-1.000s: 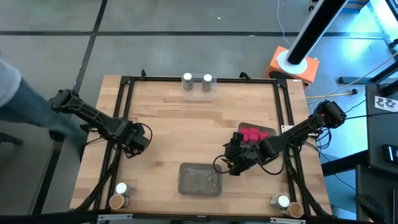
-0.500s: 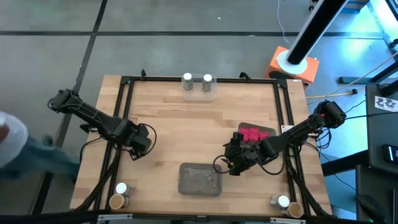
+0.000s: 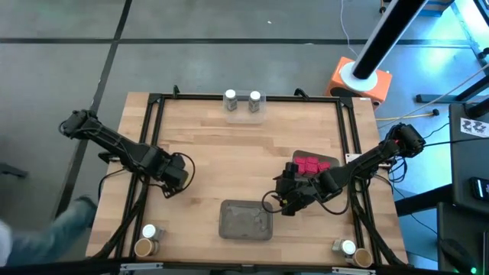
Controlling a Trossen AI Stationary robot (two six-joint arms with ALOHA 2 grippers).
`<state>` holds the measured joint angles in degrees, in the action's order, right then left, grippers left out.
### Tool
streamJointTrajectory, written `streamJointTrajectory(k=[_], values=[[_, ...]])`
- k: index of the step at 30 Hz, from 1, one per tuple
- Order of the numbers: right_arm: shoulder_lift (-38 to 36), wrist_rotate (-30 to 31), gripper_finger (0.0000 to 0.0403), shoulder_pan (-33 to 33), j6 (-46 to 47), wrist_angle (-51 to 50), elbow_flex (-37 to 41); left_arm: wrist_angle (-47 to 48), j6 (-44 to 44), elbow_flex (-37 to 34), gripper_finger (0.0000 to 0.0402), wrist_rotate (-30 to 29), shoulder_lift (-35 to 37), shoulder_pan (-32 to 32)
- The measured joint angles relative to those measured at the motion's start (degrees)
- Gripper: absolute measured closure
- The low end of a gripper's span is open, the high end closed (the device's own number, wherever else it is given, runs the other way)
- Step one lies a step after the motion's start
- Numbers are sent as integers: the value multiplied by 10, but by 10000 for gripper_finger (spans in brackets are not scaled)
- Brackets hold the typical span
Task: Sort spices by type
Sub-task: Put the gold seasoning bottle into the black bin
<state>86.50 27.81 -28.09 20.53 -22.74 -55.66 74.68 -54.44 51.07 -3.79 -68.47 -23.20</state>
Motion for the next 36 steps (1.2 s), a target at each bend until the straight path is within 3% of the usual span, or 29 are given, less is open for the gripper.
streamJointTrajectory(k=[12,19,24,36], values=[[0,-20,113,0,-4,-20,0,-28,19,42,144,-21,0,-1],[0,-4,114,-20,0,-43,0,-66,66,117,145,-42,-22,-1],[-2,32,114,-36,-12,-43,0,-76,120,205,145,-60,-85,-1],[-19,28,114,-46,-29,-42,0,-75,279,476,145,-65,-311,-14]])
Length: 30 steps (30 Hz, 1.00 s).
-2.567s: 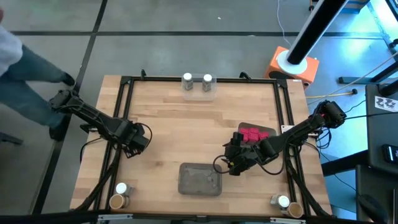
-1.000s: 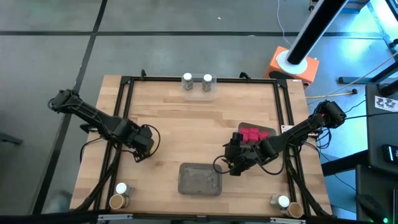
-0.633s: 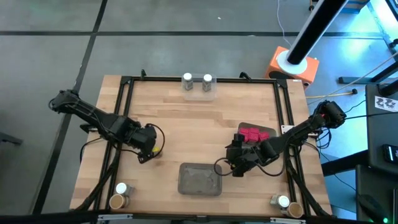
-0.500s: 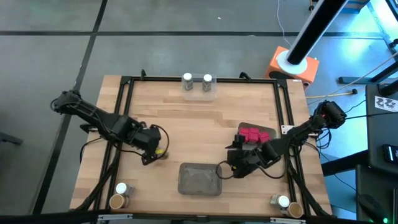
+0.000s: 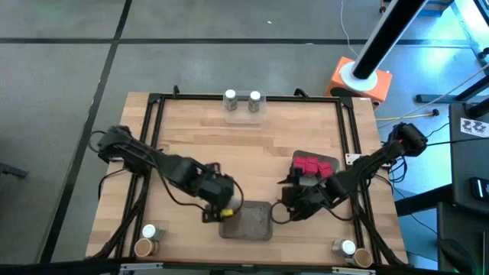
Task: Sort spices by type
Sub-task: Put the gold seasoning bottle into the black bin
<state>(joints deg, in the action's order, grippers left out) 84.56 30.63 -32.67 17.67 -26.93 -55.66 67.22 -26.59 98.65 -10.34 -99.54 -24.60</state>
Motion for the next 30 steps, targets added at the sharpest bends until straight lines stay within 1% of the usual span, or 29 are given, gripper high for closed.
streamJointTrajectory(k=[4,7,11,22,27,30], values=[[-5,-2,114,0,0,-6,0,29,12,50,145,0,-56,-7],[-6,-13,114,0,0,-7,0,44,14,65,145,3,-86,-10],[-5,-17,114,0,0,-7,0,37,18,81,145,14,-114,-13],[-5,-17,114,0,6,-7,0,36,35,83,144,16,-183,-13],[-5,-17,114,0,5,-7,0,37,46,83,134,18,-193,-11],[-5,-17,114,0,5,-6,0,21,50,83,123,16,-193,-11]])
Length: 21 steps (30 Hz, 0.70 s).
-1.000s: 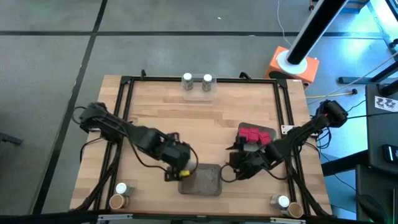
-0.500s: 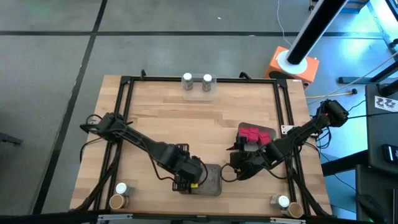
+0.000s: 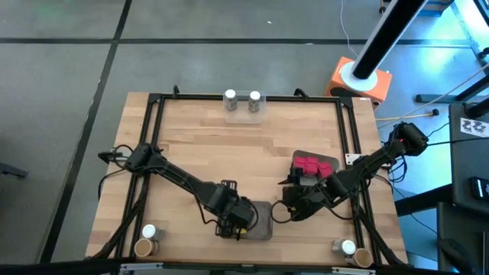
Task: Sort spices by type
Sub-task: Put the gold seasoning bottle into the black bin
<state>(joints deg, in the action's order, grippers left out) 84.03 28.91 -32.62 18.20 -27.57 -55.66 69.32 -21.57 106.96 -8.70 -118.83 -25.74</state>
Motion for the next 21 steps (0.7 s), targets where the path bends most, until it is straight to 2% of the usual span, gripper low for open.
streamJointTrajectory(k=[9,14,21], values=[[0,0,114,0,0,0,0,-2,-5,1,75,4,2,0],[0,0,114,0,-5,0,0,51,-27,44,69,5,4,-5],[0,0,114,0,-45,1,0,138,-125,116,68,3,4,-28]])
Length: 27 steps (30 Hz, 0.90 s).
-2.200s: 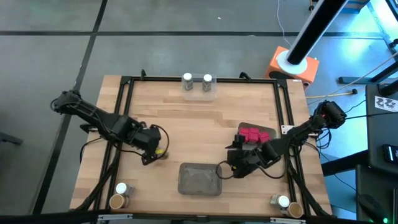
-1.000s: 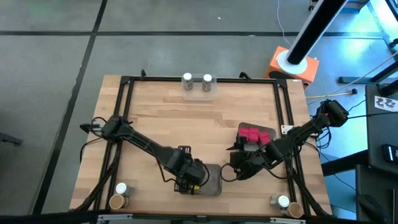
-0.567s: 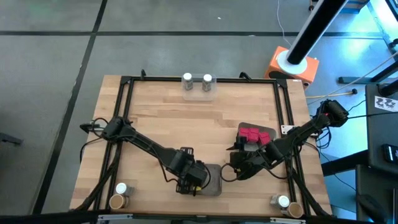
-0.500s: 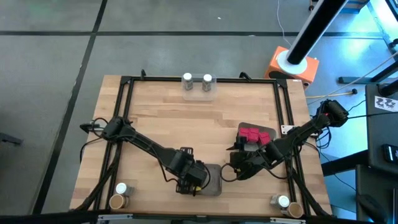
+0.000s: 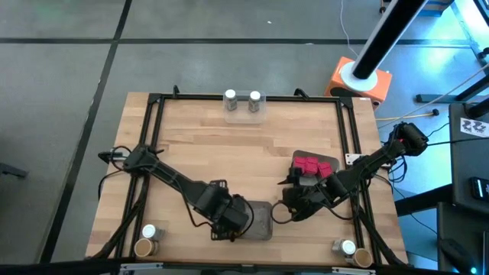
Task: Sort spices by type
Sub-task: Put the gold seasoning bottle into the black bin
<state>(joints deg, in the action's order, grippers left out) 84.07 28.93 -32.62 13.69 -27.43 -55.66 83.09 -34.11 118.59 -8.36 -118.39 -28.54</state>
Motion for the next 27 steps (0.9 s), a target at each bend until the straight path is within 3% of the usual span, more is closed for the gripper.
streamJointTrajectory(k=[6,18,27], values=[[-4,8,114,0,-62,2,0,71,-152,25,68,4,0,-32],[-80,40,114,1,-176,16,0,69,-459,25,68,67,3,-117],[-83,-1,114,60,-222,39,0,69,-713,24,68,142,3,-178]])
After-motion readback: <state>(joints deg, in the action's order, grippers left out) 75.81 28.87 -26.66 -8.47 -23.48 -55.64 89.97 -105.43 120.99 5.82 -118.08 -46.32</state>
